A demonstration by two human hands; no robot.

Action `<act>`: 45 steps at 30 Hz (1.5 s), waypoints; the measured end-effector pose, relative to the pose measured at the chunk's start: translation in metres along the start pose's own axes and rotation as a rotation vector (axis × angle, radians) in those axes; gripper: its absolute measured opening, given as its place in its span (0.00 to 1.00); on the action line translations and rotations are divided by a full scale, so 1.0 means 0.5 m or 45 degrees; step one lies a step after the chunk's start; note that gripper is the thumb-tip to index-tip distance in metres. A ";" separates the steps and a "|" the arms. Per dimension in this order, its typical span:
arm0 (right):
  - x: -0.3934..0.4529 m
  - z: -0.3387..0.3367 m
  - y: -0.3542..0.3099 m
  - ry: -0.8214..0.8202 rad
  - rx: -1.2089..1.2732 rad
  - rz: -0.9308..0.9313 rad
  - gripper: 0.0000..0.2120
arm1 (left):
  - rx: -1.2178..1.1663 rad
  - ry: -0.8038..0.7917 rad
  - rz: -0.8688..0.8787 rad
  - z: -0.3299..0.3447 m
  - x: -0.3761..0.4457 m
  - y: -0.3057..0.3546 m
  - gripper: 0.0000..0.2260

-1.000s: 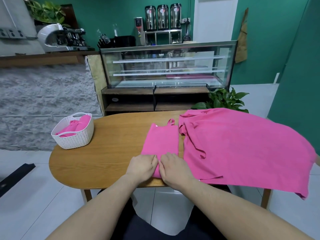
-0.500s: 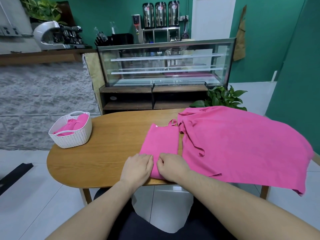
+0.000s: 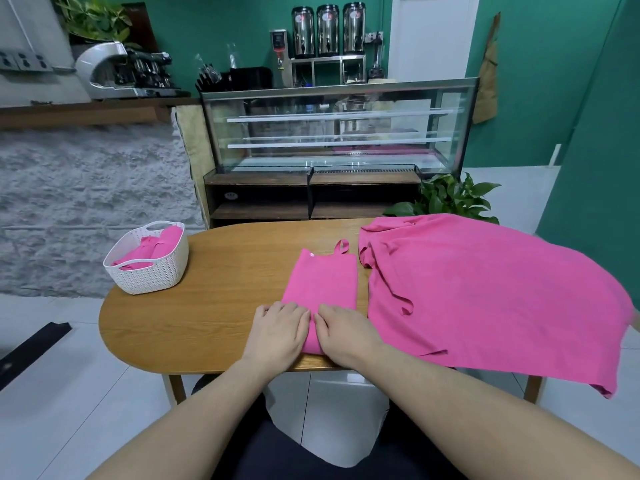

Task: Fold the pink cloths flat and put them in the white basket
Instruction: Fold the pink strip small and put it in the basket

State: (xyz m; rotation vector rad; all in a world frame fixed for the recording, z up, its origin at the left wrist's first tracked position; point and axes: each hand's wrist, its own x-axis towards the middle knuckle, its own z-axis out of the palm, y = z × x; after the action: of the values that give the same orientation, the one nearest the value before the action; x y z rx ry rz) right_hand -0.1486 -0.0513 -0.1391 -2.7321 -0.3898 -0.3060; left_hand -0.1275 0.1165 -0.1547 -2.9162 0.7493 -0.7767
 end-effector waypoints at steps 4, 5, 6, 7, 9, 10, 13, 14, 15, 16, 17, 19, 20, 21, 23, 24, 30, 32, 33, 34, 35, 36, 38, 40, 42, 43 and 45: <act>0.006 -0.004 -0.012 -0.084 0.021 0.151 0.13 | -0.101 0.133 0.009 0.020 -0.018 -0.001 0.12; 0.007 -0.007 -0.014 -0.084 0.008 0.169 0.14 | -0.120 0.153 0.012 0.021 -0.018 0.000 0.12; 0.007 -0.009 -0.013 -0.076 -0.010 0.171 0.14 | -0.139 0.160 0.009 0.020 -0.014 0.001 0.12; 0.007 -0.010 -0.012 -0.056 -0.036 0.154 0.15 | -0.160 0.139 -0.010 0.015 -0.009 0.002 0.12; 0.008 -0.007 -0.007 0.007 -0.127 0.088 0.19 | -0.150 0.035 -0.057 0.006 0.004 0.002 0.13; 0.008 -0.006 -0.005 0.043 -0.180 0.061 0.22 | -0.122 -0.010 -0.059 0.002 0.009 0.003 0.13; -0.001 0.011 -0.001 0.145 -0.389 -0.028 0.23 | -0.148 -0.139 -0.121 -0.013 0.025 0.011 0.16; -0.007 0.018 0.000 0.189 -0.410 -0.051 0.18 | -0.186 -0.186 -0.173 -0.013 0.033 0.011 0.18; -0.013 0.022 -0.001 0.223 -0.392 -0.078 0.14 | -0.216 -0.225 -0.214 -0.015 0.040 0.012 0.18; -0.016 0.024 -0.001 0.269 -0.364 -0.102 0.11 | -0.238 -0.268 -0.251 -0.018 0.046 0.014 0.19; -0.016 0.023 -0.001 0.303 -0.333 -0.105 0.10 | -0.253 -0.296 -0.270 -0.021 0.049 0.017 0.19; -0.008 0.018 0.003 0.332 -0.302 -0.090 0.11 | -0.268 -0.317 -0.280 -0.020 0.050 0.019 0.20; -0.003 0.016 0.004 0.326 -0.301 -0.086 0.12 | -0.260 -0.316 -0.273 -0.018 0.047 0.018 0.20; 0.002 0.015 0.004 0.299 -0.303 -0.086 0.13 | -0.246 -0.274 -0.247 -0.013 0.040 0.015 0.20; 0.009 0.013 0.000 0.217 -0.286 -0.097 0.16 | -0.174 -0.144 -0.144 -0.002 0.022 0.006 0.19; 0.011 0.010 -0.003 0.188 -0.262 -0.103 0.18 | -0.148 -0.083 -0.100 0.006 0.014 0.001 0.18; 0.024 -0.001 -0.006 -0.066 -0.155 0.061 0.16 | -0.210 0.053 0.007 0.026 0.000 -0.005 0.18; 0.029 -0.009 -0.012 -0.158 -0.106 0.131 0.17 | -0.171 0.062 0.010 0.021 0.006 -0.006 0.17; 0.032 -0.013 -0.013 -0.198 -0.081 0.167 0.18 | -0.151 0.046 0.000 0.015 0.010 -0.005 0.16; 0.035 -0.016 -0.014 -0.227 -0.056 0.207 0.19 | -0.141 0.018 -0.012 0.009 0.014 -0.003 0.16; 0.037 -0.019 -0.014 -0.239 -0.031 0.237 0.19 | -0.144 -0.009 -0.027 0.002 0.017 0.001 0.16; 0.037 -0.020 -0.012 -0.235 -0.015 0.251 0.20 | -0.157 -0.038 -0.045 -0.003 0.021 0.005 0.17; 0.029 -0.019 -0.010 -0.168 -0.023 0.207 0.19 | -0.187 -0.112 -0.094 -0.008 0.031 0.009 0.20; 0.015 -0.008 -0.010 0.027 -0.117 0.073 0.20 | -0.204 -0.190 -0.150 -0.012 0.040 0.013 0.22; -0.004 0.009 -0.009 0.162 -0.211 -0.064 0.16 | -0.221 -0.279 -0.212 -0.020 0.050 0.017 0.22; -0.011 0.015 -0.008 0.191 -0.236 -0.104 0.12 | -0.233 -0.327 -0.247 -0.025 0.056 0.018 0.21; -0.014 0.022 -0.002 0.236 -0.268 -0.134 0.08 | -0.251 -0.404 -0.302 -0.035 0.066 0.023 0.21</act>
State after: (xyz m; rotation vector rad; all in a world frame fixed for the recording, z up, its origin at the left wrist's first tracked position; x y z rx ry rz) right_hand -0.1539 -0.0478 -0.1504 -2.8588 -0.4751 -0.6572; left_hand -0.1158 0.0926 -0.1259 -3.2320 0.4818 -0.2441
